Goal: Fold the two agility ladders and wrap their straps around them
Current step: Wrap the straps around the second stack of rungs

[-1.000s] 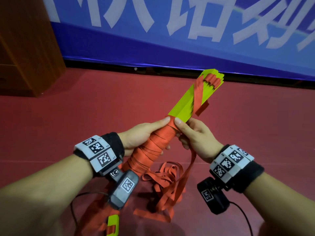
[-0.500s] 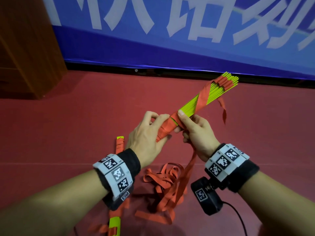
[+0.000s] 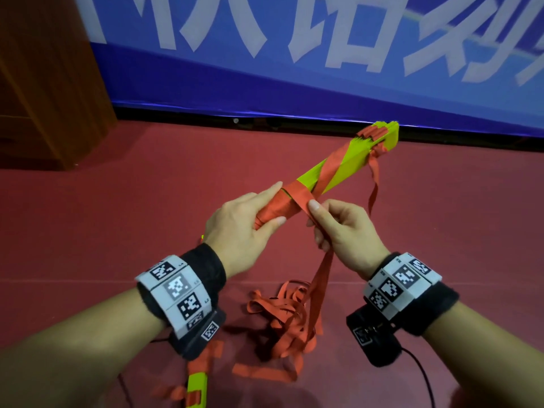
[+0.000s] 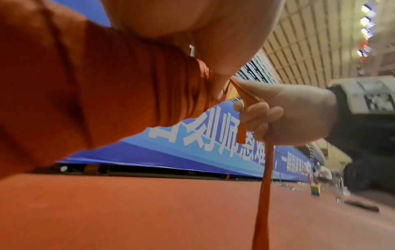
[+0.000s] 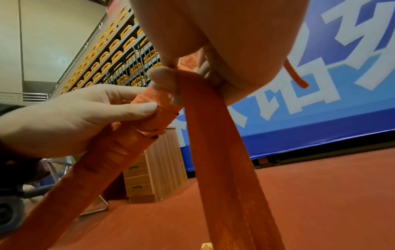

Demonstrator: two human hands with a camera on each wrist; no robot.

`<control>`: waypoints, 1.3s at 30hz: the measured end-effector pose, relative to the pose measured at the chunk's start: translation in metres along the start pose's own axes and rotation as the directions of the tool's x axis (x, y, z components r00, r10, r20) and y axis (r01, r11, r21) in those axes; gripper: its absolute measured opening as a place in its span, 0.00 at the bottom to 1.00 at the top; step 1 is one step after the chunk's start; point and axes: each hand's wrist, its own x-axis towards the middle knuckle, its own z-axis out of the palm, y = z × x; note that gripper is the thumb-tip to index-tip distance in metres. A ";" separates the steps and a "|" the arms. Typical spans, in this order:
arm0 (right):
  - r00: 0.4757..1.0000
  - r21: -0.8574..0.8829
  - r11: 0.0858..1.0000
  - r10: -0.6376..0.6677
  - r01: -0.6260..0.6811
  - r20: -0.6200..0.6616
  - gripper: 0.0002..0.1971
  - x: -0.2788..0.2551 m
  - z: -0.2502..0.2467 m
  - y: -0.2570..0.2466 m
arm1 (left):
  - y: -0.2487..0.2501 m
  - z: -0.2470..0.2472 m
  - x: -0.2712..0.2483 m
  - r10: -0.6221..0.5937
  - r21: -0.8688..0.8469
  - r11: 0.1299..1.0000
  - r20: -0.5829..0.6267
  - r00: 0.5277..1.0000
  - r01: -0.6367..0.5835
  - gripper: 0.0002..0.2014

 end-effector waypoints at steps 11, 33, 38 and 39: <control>0.988 -0.012 0.990 -0.144 0.143 -0.051 0.15 0.008 0.001 0.001 | 0.007 -0.005 0.003 -0.058 -0.308 0.950 0.000 0.998 0.055 0.27; 0.997 0.083 0.994 0.072 -0.069 -0.033 0.24 0.010 0.008 0.009 | 0.004 -0.003 0.005 -0.057 -0.557 0.796 0.321 0.945 0.238 0.15; 0.982 0.016 0.990 0.139 -0.138 -0.130 0.27 0.015 0.014 0.018 | 0.006 0.000 0.001 -0.042 -0.243 0.965 0.213 0.976 0.094 0.33; 0.981 0.012 0.990 0.140 -0.140 -0.136 0.26 0.015 0.014 0.019 | 0.008 0.002 -0.002 -0.009 -0.102 0.994 0.224 0.974 0.033 0.38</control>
